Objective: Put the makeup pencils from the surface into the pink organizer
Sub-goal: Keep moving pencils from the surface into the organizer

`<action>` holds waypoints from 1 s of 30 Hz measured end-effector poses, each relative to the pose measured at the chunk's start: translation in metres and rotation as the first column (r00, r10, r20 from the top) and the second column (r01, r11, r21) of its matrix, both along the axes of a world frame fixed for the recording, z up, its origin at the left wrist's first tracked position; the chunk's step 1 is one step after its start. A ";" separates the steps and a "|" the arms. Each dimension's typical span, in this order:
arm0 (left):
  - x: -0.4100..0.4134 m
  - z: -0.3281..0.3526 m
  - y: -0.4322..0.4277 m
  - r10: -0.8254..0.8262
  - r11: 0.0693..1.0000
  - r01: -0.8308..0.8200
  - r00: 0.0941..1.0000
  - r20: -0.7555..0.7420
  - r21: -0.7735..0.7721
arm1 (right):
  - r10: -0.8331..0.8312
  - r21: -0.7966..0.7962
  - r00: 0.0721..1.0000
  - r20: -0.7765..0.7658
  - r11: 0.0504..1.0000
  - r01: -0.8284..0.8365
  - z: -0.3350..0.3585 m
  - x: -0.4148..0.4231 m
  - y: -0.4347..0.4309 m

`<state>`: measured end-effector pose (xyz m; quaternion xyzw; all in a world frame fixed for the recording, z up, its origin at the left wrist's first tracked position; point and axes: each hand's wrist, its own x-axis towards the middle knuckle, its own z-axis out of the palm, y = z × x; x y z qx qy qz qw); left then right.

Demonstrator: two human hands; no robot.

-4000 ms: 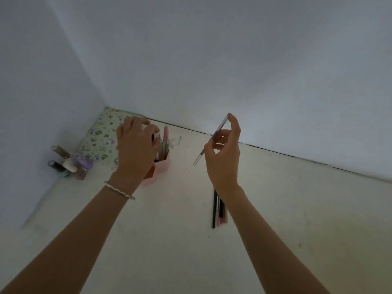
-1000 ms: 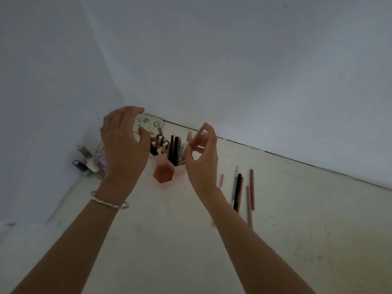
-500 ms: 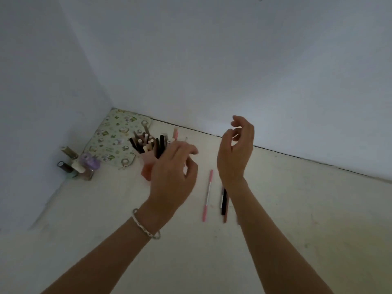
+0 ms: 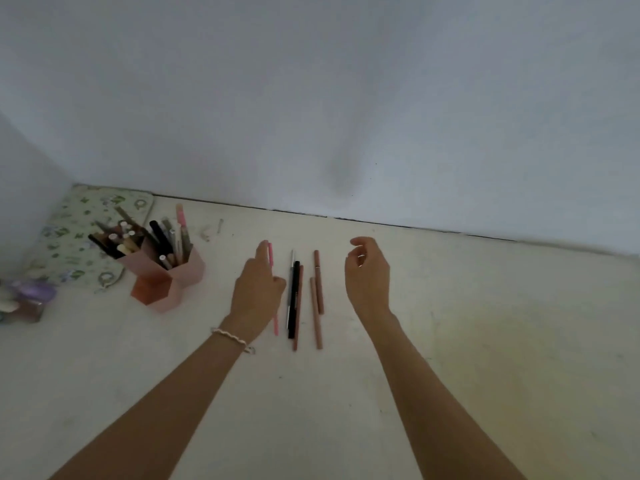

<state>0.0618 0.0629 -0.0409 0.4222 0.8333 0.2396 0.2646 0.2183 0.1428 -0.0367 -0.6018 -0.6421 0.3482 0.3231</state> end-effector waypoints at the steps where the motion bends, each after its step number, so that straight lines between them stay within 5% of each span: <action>1: -0.002 0.011 0.004 0.015 0.996 -0.018 0.999 0.040 0.087 | 0.038 -0.064 0.998 0.040 0.997 -0.036 -0.005 -0.001 0.000; 5: -0.006 0.057 0.012 0.038 0.931 -0.072 0.994 0.101 0.357 | 0.169 -0.209 0.970 0.176 0.969 -0.131 -0.018 -0.018 0.003; 13: -0.007 0.094 -0.005 0.042 0.844 -0.081 0.996 0.085 0.530 | 0.324 -0.178 0.813 0.484 0.946 -0.271 -0.028 -0.042 0.011; 19: -0.071 0.117 -0.024 0.225 0.650 -0.170 0.974 0.026 0.741 | 0.147 0.179 0.982 0.122 0.969 -0.168 0.015 -0.056 0.024; 22: -0.111 0.123 -0.036 0.371 0.591 -0.199 0.928 -0.044 0.782 | 0.174 0.274 0.969 -0.175 0.954 -0.122 0.041 -0.074 0.018; 25: -0.134 0.113 -0.041 0.415 0.642 -0.156 0.894 -0.169 0.751 | 0.199 0.345 0.920 -0.337 0.935 -0.076 0.062 -0.093 0.006; 30: -0.149 0.081 -0.042 0.323 0.803 -0.050 0.874 -0.364 0.594 | 0.259 0.376 0.883 -0.392 0.921 -0.103 0.073 -0.122 -0.018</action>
